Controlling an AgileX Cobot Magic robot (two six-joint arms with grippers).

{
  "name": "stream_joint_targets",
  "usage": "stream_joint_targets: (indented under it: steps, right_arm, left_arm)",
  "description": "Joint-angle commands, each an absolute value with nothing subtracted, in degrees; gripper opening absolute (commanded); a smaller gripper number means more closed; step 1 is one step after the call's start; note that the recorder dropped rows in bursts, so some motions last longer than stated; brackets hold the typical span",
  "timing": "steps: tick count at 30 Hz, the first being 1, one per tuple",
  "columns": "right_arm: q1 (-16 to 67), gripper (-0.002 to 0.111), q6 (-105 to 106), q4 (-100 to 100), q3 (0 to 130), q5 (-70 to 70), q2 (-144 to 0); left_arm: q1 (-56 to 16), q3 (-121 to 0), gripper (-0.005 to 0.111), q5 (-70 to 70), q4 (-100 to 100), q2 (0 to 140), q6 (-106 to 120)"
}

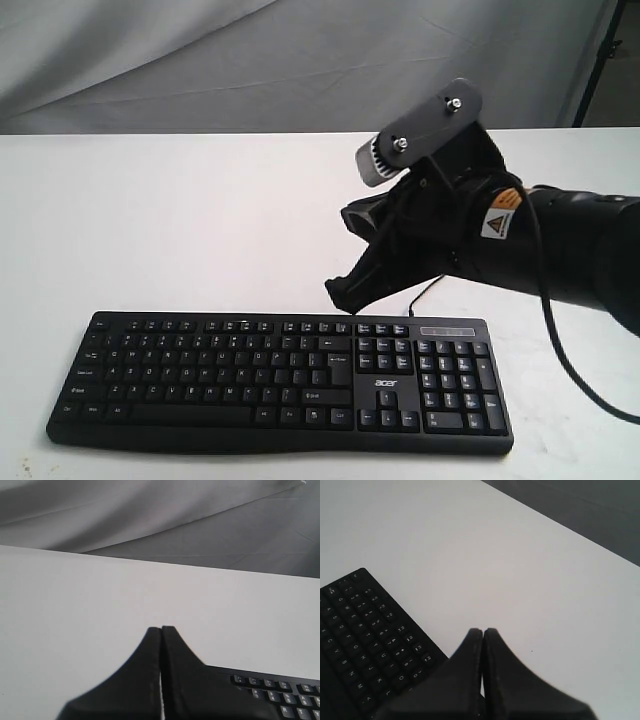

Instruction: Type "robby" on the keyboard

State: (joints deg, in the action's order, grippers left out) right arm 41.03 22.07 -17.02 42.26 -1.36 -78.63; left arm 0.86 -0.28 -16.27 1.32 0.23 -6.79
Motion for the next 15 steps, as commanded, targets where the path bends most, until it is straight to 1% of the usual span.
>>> stream_joint_targets:
  steps: [1, 6, 8, 10, 12, 15]
  right_arm:
    - [40.52, 0.0, 21.9, -17.59, 42.06, -2.46, -77.51]
    - [35.97, 0.0, 21.9, -17.59, 42.06, -2.09, -72.16]
    - [29.56, 0.0, 21.9, -16.79, 41.13, -2.09, -65.75]
    - [25.46, 0.0, 21.9, -16.4, 39.53, -1.99, -61.16]
    - [17.92, 0.0, 21.9, -16.4, 35.15, -1.99, -53.32]
    - [9.69, 0.0, 21.9, -16.4, 31.07, -1.28, -45.05]
  left_arm:
    - [0.66, 0.0, 0.0, -16.13, 0.78, 0.0, -6.89]
    - [0.66, 0.0, 0.0, -16.13, 0.78, 0.0, -6.89]
    - [0.66, 0.0, 0.0, -16.13, 0.78, 0.0, -6.89]
    - [0.66, 0.0, 0.0, -16.13, 0.78, 0.0, -6.89]
    - [0.66, 0.0, 0.0, -16.13, 0.78, 0.0, -6.89]
    - [0.66, 0.0, 0.0, -16.13, 0.78, 0.0, -6.89]
